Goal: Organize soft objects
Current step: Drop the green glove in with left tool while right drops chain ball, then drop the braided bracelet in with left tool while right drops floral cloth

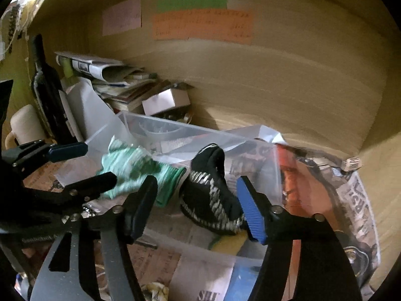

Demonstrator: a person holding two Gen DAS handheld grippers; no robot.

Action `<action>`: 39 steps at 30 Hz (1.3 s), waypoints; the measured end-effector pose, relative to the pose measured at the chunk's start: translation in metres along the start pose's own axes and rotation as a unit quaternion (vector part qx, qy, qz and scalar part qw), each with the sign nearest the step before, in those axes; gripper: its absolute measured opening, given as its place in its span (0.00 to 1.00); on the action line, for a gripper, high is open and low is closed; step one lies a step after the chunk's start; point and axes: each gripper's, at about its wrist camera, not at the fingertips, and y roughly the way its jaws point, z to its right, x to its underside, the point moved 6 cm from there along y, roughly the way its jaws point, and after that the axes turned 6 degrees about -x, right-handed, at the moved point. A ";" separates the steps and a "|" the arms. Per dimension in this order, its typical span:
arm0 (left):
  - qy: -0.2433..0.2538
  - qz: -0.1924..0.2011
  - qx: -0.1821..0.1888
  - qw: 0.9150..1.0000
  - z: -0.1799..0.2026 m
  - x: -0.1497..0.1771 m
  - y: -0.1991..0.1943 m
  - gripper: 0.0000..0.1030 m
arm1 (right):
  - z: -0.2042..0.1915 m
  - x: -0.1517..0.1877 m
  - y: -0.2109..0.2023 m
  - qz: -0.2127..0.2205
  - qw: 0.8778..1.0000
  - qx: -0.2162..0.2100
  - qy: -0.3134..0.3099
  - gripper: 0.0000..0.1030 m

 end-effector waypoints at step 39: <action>-0.023 -0.078 -0.008 0.997 -0.027 0.089 -0.009 0.98 | 0.009 0.111 -0.033 -0.076 0.997 -0.004 0.026 0.74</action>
